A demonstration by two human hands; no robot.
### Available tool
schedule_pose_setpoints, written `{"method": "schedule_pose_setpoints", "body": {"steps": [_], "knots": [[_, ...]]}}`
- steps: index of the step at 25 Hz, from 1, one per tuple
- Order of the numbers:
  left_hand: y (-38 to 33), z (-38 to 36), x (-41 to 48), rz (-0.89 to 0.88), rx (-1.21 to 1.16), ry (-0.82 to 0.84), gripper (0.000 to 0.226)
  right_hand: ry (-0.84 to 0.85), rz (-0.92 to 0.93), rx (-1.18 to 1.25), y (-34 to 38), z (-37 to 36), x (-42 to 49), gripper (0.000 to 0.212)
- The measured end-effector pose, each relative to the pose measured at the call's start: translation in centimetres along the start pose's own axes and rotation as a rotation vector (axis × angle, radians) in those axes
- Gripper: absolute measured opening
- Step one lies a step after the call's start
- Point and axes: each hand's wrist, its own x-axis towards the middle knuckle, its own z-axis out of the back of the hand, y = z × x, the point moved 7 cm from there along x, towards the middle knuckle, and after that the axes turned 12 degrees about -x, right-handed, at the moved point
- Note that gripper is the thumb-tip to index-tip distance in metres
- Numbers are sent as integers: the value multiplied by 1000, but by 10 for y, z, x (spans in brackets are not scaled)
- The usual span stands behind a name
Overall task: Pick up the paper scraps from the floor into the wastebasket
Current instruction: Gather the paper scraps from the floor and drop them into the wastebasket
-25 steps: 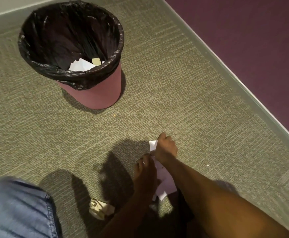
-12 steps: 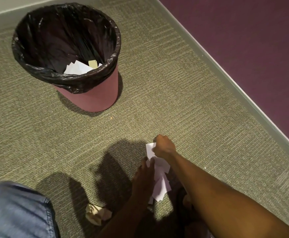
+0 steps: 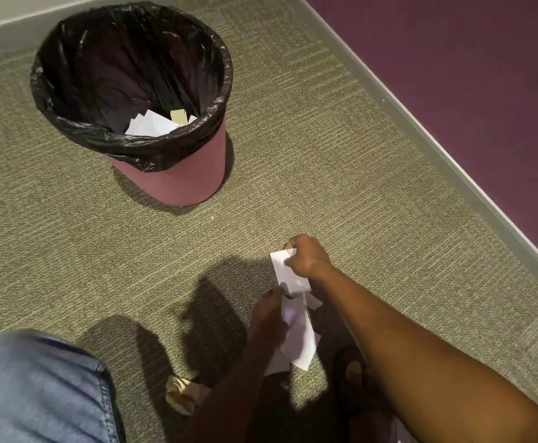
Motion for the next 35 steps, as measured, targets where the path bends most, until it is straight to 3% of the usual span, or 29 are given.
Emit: {"method": "schedule_pose_setpoints", "body": {"steps": [4, 8, 11, 15, 18, 21, 25, 27, 30, 32, 35], "knots": [[1, 37, 6, 73, -149, -175, 54, -57, 16, 233, 3, 40, 3, 40], [-18, 88, 13, 92, -191, -352, 35, -106, -67, 462, -19, 67, -5, 34], [-46, 131, 24, -3, -230, -435, 40, -92, -174, 675, -40, 61, -18, 27], [-84, 178, 21, -123, -208, -448, 30, 26, -255, 762, -58, 21, -29, 23], [-108, 203, 6, -127, -199, -444, 32, 23, -262, 621, -73, -3, -32, 23], [-140, 218, -13, -168, -172, -380, 31, -74, -114, 348, -58, -5, -32, 16], [-184, 245, -44, -271, -230, -337, 30, -177, 20, -111, -12, -18, -38, 30], [-198, 275, -61, -310, -354, -415, 31, -192, 35, -273, 3, -31, -43, 30], [-208, 340, -74, -361, -508, -677, 32, -218, -7, -350, 10, -43, -49, 34], [-202, 375, -63, -304, -608, -820, 30, -227, -25, -378, 11, -43, -49, 38], [-177, 399, -24, -140, -501, -876, 23, -219, -64, -208, 14, -32, -49, 28]]}}
